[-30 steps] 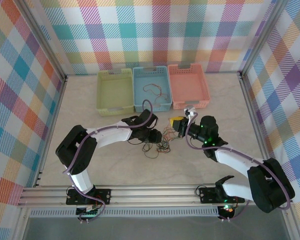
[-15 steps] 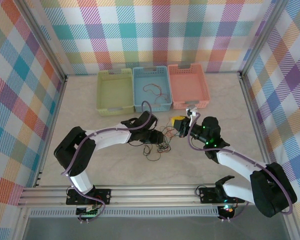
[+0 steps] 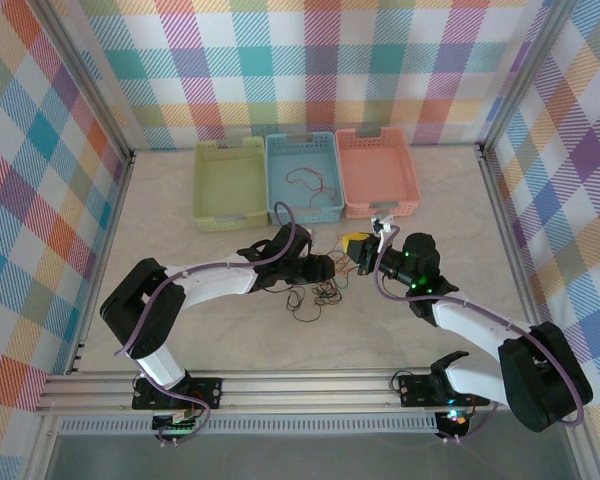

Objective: Untangle the cables

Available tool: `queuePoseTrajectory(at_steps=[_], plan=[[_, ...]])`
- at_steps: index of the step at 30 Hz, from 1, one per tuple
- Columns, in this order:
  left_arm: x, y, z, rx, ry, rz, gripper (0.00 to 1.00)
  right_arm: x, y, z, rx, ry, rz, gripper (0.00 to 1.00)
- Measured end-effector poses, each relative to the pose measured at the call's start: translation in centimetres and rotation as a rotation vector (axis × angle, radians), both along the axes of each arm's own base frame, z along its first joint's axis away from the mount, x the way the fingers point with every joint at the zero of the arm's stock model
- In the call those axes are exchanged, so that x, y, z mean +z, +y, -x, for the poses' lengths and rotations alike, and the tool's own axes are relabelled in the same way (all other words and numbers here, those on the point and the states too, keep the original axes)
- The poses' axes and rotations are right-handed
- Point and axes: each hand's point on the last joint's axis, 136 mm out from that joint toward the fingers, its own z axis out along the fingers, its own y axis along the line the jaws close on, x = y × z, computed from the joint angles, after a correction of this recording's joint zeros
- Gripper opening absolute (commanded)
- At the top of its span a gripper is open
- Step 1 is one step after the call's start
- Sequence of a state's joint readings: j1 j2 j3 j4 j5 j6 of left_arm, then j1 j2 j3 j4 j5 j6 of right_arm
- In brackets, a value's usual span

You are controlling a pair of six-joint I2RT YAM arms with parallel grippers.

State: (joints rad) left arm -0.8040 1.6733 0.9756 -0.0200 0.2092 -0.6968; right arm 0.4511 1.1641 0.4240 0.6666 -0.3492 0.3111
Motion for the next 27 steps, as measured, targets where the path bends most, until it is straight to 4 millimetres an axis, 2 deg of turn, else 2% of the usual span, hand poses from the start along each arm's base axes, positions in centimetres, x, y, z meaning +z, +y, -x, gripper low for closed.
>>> queuePoseTrajectory(at_steps=[12, 22, 27], plan=[[-1.6, -1.7, 0.4, -0.021, 0.036, -0.018, 0.59, 0.0, 0.0, 0.0, 0.000, 0.000, 0.000, 0.00], [0.0, -3.3, 0.0, -0.036, 0.009, 0.006, 0.59, -0.2, 0.1, 0.0, 0.003, 0.005, 0.002, 0.00], [-0.5, -4.0, -0.6, -0.021, 0.000, -0.058, 0.58, -0.2, 0.1, 0.0, 0.003, 0.004, 0.001, 0.00]])
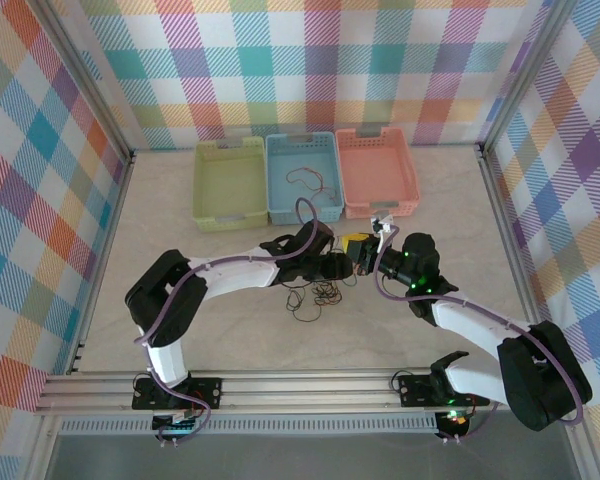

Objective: Untangle the cables

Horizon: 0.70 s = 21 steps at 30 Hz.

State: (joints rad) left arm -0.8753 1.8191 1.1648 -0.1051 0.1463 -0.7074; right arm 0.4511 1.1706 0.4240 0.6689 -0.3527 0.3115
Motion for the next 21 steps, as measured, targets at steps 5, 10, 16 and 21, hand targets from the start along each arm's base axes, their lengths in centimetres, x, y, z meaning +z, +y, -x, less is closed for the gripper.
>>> queuePoseTrajectory(at_steps=[5, 10, 16, 21], plan=[[-1.4, 0.3, 0.0, 0.007, 0.005, -0.059, 0.51, 0.0, 0.0, 0.0, 0.000, 0.000, 0.000, 0.00], [-2.8, 0.9, 0.1, 0.013, 0.018, -0.105, 0.42, 0.2, 0.0, 0.0, -0.002, -0.005, -0.002, 0.00], [-2.6, 1.5, -0.3, 0.020, 0.000, -0.154, 0.34, 0.7, -0.2, 0.2, -0.006, -0.021, -0.009, 0.00], [-2.9, 2.5, -0.4, 0.023, -0.010, -0.215, 0.31, 1.0, -0.7, 0.3, -0.032, -0.037, -0.012, 0.00]])
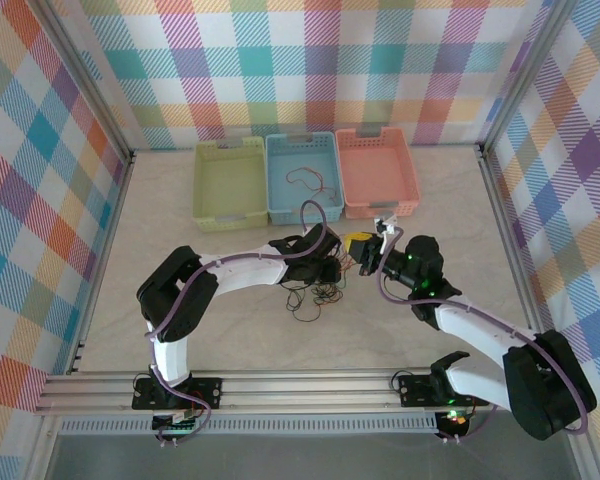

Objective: Untangle the cables

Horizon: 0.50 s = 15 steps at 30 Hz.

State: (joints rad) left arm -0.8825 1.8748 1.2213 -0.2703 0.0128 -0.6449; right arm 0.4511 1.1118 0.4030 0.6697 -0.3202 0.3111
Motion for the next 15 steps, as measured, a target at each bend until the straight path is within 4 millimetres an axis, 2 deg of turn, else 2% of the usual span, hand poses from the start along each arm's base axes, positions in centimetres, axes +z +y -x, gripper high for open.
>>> queuePoseTrajectory(at_steps=[4, 7, 12, 15], plan=[[-0.4, 0.9, -0.1, 0.004, 0.007, -0.032, 0.30, 0.2, -0.7, 0.0, -0.042, -0.013, -0.001, 0.00], [-0.7, 1.8, -0.2, 0.012, 0.025, -0.042, 0.28, 0.7, -2.2, 0.1, -0.121, -0.041, -0.005, 0.00], [-1.3, 5.1, -1.2, 0.065, 0.063, -0.047, 0.23, 2.4, -5.3, 0.1, -0.271, -0.102, -0.028, 0.00], [-1.2, 6.7, -1.6, 0.099, 0.072, -0.049, 0.21, 2.7, -6.6, -0.1, -0.344, -0.110, -0.031, 0.00]])
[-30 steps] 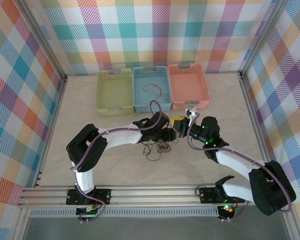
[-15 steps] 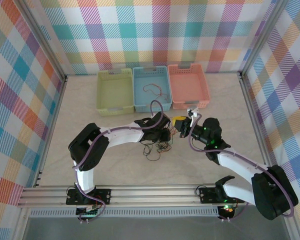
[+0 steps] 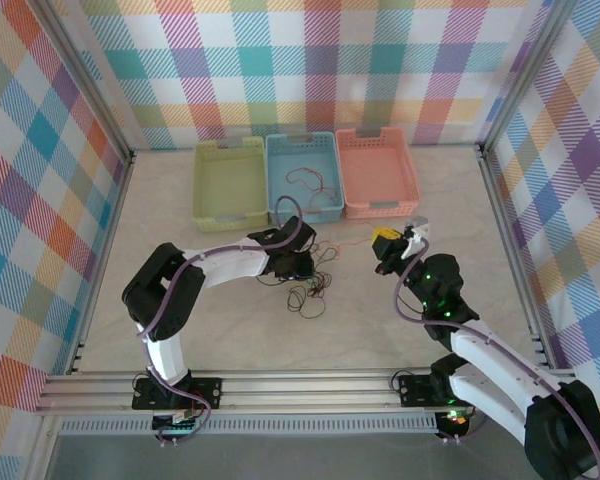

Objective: Untangle the cables

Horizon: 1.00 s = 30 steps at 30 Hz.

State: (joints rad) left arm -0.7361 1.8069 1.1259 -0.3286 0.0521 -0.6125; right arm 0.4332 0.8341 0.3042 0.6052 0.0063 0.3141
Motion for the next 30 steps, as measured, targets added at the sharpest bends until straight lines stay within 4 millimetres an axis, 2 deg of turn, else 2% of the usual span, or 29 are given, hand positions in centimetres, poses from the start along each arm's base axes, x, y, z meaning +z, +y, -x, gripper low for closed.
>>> queuePoseTrajectory(at_steps=[14, 19, 23, 30], plan=[[1.2, 4.1, 1.4, 0.047, -0.005, 0.006, 0.15, -1.5, -4.6, -1.0, -0.245, 0.075, 0.007, 0.00], [1.8, 7.7, 1.3, 0.115, -0.020, 0.018, 0.14, -1.5, -7.9, -0.9, -0.390, 0.090, -0.031, 0.00], [2.0, 9.9, 1.3, 0.162, -0.025, 0.021, 0.12, -2.6, -9.6, -1.0, -0.472, 0.130, -0.047, 0.00], [1.7, 10.5, 2.0, 0.163, -0.010, 0.030, 0.11, -4.0, -10.3, -1.2, -0.513, 0.178, -0.053, 0.00]])
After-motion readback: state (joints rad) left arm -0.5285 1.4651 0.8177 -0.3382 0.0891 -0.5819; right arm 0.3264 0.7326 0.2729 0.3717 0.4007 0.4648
